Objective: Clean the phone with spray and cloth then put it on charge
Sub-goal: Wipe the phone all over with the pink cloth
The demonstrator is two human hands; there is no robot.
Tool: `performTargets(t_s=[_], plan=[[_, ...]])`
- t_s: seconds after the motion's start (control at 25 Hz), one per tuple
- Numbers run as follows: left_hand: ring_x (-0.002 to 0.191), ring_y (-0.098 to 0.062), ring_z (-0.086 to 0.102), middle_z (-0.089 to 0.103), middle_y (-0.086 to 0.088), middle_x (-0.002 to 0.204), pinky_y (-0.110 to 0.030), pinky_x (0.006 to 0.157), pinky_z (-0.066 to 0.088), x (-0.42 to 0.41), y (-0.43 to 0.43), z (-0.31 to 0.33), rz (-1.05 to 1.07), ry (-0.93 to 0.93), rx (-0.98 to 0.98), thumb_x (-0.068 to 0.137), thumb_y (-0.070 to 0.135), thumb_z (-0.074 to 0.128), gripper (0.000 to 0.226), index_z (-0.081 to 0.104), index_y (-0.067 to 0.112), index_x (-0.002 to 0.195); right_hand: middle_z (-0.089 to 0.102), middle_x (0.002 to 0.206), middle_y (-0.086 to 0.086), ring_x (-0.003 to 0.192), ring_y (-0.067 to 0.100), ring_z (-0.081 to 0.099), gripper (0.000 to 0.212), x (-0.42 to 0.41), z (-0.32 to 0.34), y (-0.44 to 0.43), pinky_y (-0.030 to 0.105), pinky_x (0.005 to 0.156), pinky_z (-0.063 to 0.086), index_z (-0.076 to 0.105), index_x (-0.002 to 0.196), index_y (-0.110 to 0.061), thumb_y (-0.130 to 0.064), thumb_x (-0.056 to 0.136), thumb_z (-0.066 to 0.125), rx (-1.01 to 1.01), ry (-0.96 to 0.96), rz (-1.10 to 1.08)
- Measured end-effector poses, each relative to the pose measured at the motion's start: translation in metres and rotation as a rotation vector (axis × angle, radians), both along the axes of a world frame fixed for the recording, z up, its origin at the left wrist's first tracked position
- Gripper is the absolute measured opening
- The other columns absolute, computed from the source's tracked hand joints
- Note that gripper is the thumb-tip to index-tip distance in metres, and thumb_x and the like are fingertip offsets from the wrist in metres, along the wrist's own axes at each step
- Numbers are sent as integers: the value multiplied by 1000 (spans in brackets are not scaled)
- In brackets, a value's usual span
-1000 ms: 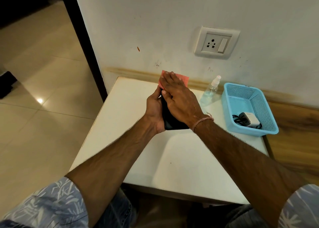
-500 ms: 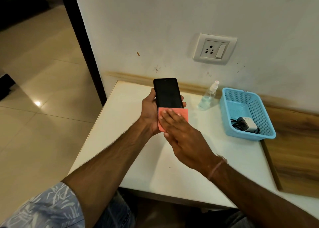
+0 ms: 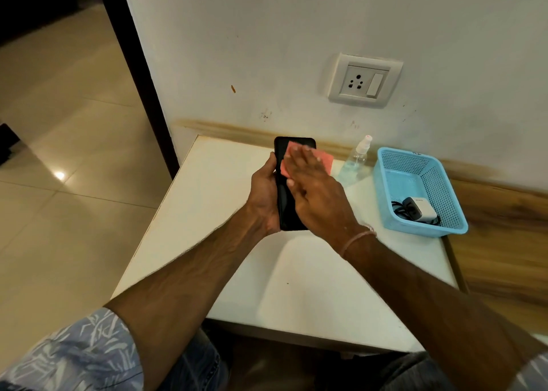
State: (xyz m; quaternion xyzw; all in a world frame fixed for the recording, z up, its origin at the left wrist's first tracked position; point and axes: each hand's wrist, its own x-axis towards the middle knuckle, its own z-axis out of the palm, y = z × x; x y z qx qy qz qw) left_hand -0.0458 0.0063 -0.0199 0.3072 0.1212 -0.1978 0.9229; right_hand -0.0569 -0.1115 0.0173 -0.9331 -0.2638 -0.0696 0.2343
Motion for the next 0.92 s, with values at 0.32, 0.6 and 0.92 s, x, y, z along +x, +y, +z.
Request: performTargets(t_s=[0.32, 0.6, 0.92], plan=[[103, -37, 64, 65, -21, 118, -47, 98, 47, 4, 4, 3, -3, -3, -41, 98, 69, 23, 85, 54, 2, 141, 37, 152, 3, 144, 15, 27, 45, -24, -4, -61, 34, 117, 30, 43, 144, -13, -17, 99, 47, -227, -152, 327], [98, -34, 69, 69, -19, 113, -43, 90, 55, 2, 6, 0, 3, 20, 19, 98, 68, 27, 81, 63, 4, 132, 49, 143, 15, 138, 33, 40, 43, -39, -15, -19, 45, 113, 34, 57, 131, -1, 5, 89, 59, -51, -141, 239], [100, -33, 65, 68, -17, 115, -48, 103, 47, 0, 2, 1, -25, 30, 59, 98, 69, 28, 78, 66, 9, 129, 65, 85, 15, 81, 35, 56, 12, -7, 13, -26, 32, 78, 48, 75, 88, -3, 5, 81, 68, 63, -223, 12]])
